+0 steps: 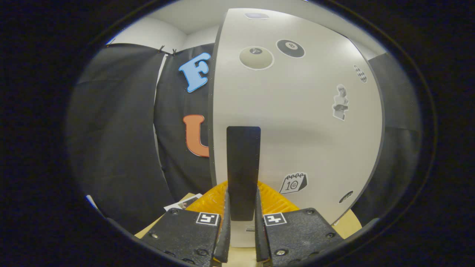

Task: Open the shoe cabinet door, grab the shoes and put them into the shoe cabinet, then close the shoe cabinet door.

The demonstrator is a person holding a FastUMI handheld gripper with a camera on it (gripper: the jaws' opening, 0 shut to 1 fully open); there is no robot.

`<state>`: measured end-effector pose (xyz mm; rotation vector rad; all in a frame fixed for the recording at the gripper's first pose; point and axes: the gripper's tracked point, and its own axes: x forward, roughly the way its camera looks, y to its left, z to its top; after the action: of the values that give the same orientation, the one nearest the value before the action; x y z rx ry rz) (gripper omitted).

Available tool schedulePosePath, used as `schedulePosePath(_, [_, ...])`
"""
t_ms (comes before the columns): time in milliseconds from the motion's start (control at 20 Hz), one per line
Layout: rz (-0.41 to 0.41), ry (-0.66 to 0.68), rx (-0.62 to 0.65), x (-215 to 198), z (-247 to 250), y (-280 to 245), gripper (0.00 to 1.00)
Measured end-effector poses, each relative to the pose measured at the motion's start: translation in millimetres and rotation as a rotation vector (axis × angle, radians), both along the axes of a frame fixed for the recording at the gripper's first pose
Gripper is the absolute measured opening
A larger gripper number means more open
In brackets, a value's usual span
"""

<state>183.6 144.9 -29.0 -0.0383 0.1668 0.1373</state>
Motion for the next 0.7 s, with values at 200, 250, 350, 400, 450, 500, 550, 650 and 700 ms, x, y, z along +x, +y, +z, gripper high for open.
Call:
schedulePosePath(200, [0.042, 0.001, -0.018, -14.9, 5.2, -4.4, 0.3])
schedulePosePath(250, [0.055, 0.005, -0.011, -18.8, 5.5, -5.5, 0.3])
schedulePosePath(350, [0.074, 0.01, 0.001, -31.5, 7.6, -8.0, 0.3])
schedulePosePath(400, [0.076, 0.007, 0.005, -36.9, 8.4, -9.2, 0.3])
schedulePosePath(450, [0.081, 0.004, -0.003, -40.8, 8.9, -10.6, 0.3])
schedulePosePath(500, [0.084, -0.001, -0.001, -45.2, 9.3, -12.7, 0.3])
schedulePosePath(550, [0.088, -0.005, -0.001, -49.4, 9.9, -14.9, 0.3])
schedulePosePath(650, [0.107, -0.008, 0.001, -56.3, 10.0, -18.9, 0.3])
schedulePosePath(700, [0.117, -0.009, 0.008, -60.5, 9.6, -20.2, 0.3])
